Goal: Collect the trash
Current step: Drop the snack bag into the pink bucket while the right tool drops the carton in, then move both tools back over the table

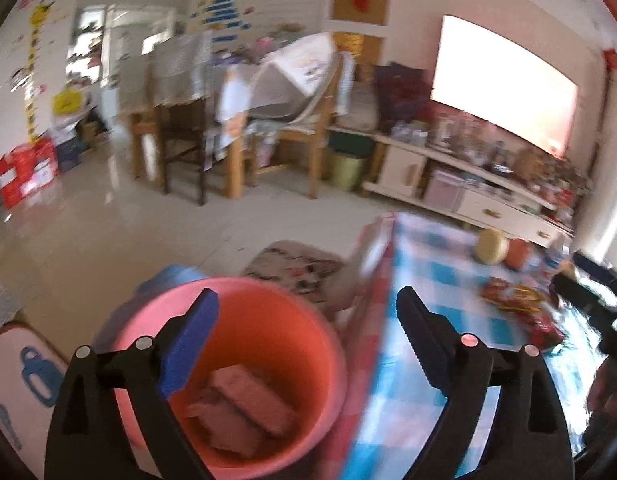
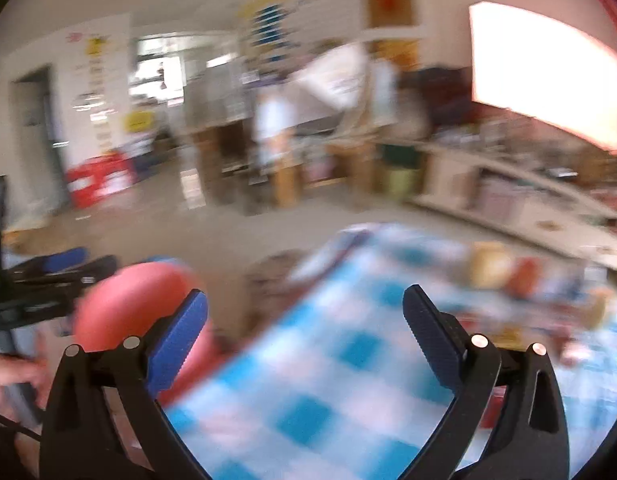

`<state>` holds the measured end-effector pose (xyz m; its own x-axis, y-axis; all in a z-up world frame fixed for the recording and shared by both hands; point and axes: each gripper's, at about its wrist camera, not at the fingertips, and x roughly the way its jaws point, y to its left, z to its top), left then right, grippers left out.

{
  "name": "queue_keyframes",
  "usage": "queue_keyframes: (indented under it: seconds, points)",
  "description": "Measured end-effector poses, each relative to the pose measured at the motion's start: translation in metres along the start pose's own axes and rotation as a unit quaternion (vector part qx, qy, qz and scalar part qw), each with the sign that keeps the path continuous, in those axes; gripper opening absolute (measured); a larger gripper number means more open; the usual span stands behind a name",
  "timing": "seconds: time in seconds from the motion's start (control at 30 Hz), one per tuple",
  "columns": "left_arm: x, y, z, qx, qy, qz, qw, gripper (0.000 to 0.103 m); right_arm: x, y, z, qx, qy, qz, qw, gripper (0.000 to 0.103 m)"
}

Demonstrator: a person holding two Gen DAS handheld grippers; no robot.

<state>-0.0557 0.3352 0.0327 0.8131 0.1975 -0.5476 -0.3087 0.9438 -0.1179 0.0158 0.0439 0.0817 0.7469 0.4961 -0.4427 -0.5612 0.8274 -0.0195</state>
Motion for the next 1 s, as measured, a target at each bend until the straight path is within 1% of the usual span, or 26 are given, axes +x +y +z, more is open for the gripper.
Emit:
queue_keyframes:
  seconds: [0.03,0.07,0.13,0.17,0.2,0.23,0.27,0.3,0.33,0.37,0.4,0.47,0.5,0.6,0.67,0.7,0.77,0.83,0.9,1.0]
  points:
    - [0.0,-0.018,0.001,0.009,-0.004,-0.008,0.9999,0.092,-0.033,-0.015,0.005,-0.02,-0.05,-0.023,0.998,0.098]
    - [0.0,-0.04,0.003,0.019,-0.009,-0.021,0.9996,0.092,-0.067,-0.029,0.008,-0.044,-0.109,-0.059,0.991,0.099]
    - [0.001,-0.069,0.006,0.028,-0.019,-0.037,0.9987,0.092,-0.111,-0.057,0.007,-0.075,-0.165,-0.098,0.979,0.099]
    - [0.002,-0.091,0.009,0.029,-0.03,-0.048,0.998,0.092,-0.125,-0.081,0.0,-0.077,-0.18,-0.094,0.976,0.099]
    - [0.004,-0.108,0.011,0.028,-0.039,-0.056,0.9973,0.092,-0.127,-0.106,-0.007,-0.051,-0.168,-0.092,0.98,0.099]
    - [0.006,-0.122,0.011,0.026,-0.048,-0.066,0.9964,0.092,-0.121,-0.139,-0.016,0.003,-0.12,-0.082,0.989,0.099]
    - [0.01,-0.139,0.011,0.023,-0.057,-0.081,0.9948,0.093,-0.109,-0.173,-0.031,0.062,-0.051,-0.078,0.994,0.099]
    - [0.013,-0.151,0.008,0.023,-0.062,-0.092,0.9936,0.094,-0.105,-0.193,-0.045,0.089,-0.017,-0.1,0.991,0.099]
    - [0.02,-0.168,0.006,0.026,-0.063,-0.103,0.9923,0.095,-0.107,-0.209,-0.061,0.097,-0.007,-0.132,0.986,0.099]
    - [0.027,-0.184,0.003,0.031,-0.06,-0.109,0.9917,0.095,-0.11,-0.221,-0.076,0.091,-0.009,-0.156,0.984,0.099]
    - [0.038,-0.204,-0.001,0.039,-0.05,-0.116,0.9912,0.095,-0.11,-0.231,-0.087,0.085,-0.005,-0.164,0.983,0.099]
    - [0.066,-0.242,-0.011,0.056,-0.013,-0.136,0.989,0.095,-0.1,-0.249,-0.104,0.083,0.021,-0.159,0.984,0.099]
    - [0.075,-0.255,-0.015,0.064,-0.001,-0.14,0.9881,0.095,-0.094,-0.258,-0.112,0.087,0.036,-0.153,0.984,0.099]
    - [0.109,-0.293,-0.028,0.098,0.032,-0.133,0.9858,0.095,-0.072,-0.284,-0.128,0.108,0.069,-0.139,0.982,0.099]
    - [0.124,-0.303,-0.032,0.112,0.038,-0.126,0.9849,0.095,-0.051,-0.296,-0.128,0.117,0.083,-0.127,0.981,0.099]
    - [0.129,-0.305,-0.033,0.113,0.041,-0.123,0.9851,0.095,-0.047,-0.289,-0.13,0.115,0.088,-0.125,0.981,0.099]
    - [0.147,-0.305,-0.036,0.104,0.054,-0.121,0.9857,0.095,-0.026,-0.291,-0.126,0.108,0.091,-0.119,0.983,0.099]
    - [0.157,-0.306,-0.039,0.102,0.06,-0.116,0.9861,0.095,-0.016,-0.29,-0.125,0.107,0.093,-0.112,0.984,0.099]
    - [0.169,-0.309,-0.044,0.114,0.072,-0.105,0.9853,0.095,-0.003,-0.292,-0.125,0.108,0.1,-0.104,0.984,0.099]
    - [0.179,-0.316,-0.046,0.15,0.07,-0.086,0.9825,0.095,0.007,-0.293,-0.13,0.107,0.12,-0.102,0.982,0.099]
